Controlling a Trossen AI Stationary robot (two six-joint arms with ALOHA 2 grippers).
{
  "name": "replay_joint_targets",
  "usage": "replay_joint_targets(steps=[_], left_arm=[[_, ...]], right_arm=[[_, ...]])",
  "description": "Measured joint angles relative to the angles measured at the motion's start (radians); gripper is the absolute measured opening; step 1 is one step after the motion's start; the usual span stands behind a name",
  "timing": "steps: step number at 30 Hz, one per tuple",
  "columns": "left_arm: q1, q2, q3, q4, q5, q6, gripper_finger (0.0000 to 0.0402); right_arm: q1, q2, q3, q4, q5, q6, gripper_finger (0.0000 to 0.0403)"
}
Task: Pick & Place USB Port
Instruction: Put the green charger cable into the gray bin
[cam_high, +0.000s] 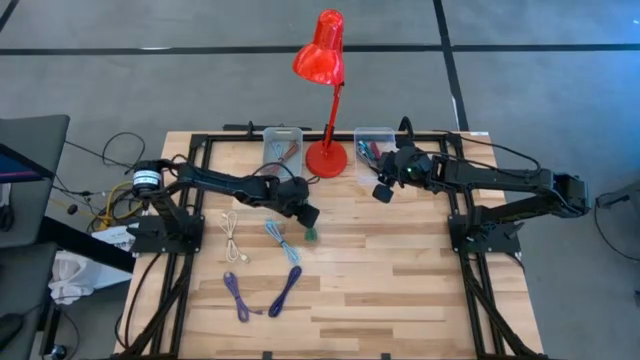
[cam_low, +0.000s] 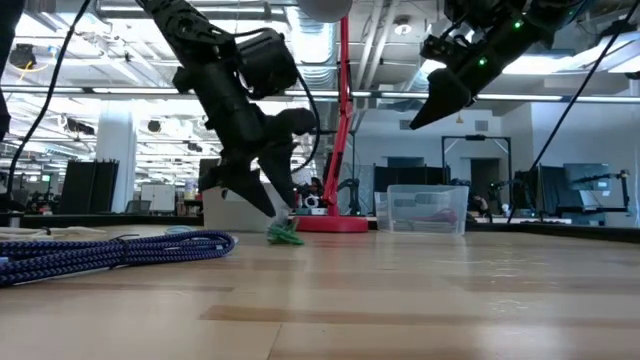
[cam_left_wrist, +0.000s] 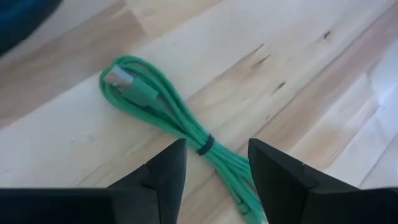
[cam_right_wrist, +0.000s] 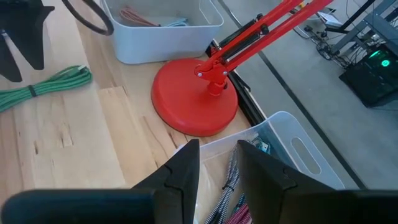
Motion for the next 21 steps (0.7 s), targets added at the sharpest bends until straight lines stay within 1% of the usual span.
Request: replay_joint_targets(steps=[6, 13, 21], left_arm=[[0.014, 0.041, 0.000, -0.004, 0.068, -0.026, 0.0167], [0.013, 0.092, 0.002, 0.027, 0.075, -0.037, 0.0166], [0.013, 0.108, 0.002, 0.086, 0.070, -0.037, 0.0166]], right_arm=[[0.000, 0.000, 0.000, 0.000, 0.000, 0.002, 0.0101], [0.000, 0.000, 0.000, 0.000, 0.000, 0.002, 0.0101], [0.000, 0.000, 0.000, 0.000, 0.000, 0.002, 0.0101]])
